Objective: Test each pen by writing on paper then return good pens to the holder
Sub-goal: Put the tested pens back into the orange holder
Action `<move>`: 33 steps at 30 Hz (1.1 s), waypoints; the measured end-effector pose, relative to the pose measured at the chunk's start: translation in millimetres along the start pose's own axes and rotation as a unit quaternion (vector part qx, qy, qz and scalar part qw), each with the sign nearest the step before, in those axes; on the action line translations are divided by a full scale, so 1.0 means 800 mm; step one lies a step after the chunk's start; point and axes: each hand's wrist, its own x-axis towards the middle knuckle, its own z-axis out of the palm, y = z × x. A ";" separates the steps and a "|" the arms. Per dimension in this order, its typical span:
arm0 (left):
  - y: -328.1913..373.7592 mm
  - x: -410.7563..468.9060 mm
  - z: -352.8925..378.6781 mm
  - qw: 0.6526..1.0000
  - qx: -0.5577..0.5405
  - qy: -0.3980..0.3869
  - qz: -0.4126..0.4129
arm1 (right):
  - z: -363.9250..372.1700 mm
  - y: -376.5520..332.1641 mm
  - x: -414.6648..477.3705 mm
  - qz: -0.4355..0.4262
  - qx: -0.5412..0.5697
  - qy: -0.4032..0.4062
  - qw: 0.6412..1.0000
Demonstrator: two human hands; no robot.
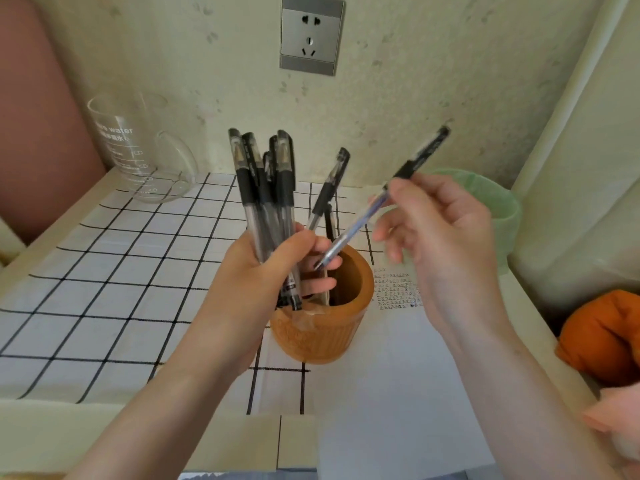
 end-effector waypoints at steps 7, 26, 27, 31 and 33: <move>-0.002 0.005 -0.011 0.993 0.097 0.049 0.043 | -0.019 0.014 0.014 0.026 -0.124 0.002 0.992; 0.001 0.004 -0.012 0.999 0.025 0.028 0.030 | -0.032 0.043 0.001 0.107 -0.325 -0.340 0.876; 0.001 0.003 -0.011 0.999 0.026 0.023 0.035 | -0.036 0.039 0.003 0.111 -0.324 -0.348 0.873; 0.000 0.001 -0.008 0.999 0.039 0.000 0.033 | -0.049 0.026 0.009 0.135 -0.315 -0.397 0.852; 0.000 0.000 -0.005 0.998 0.052 -0.019 0.027 | -0.055 0.021 0.010 0.162 -0.303 -0.405 0.847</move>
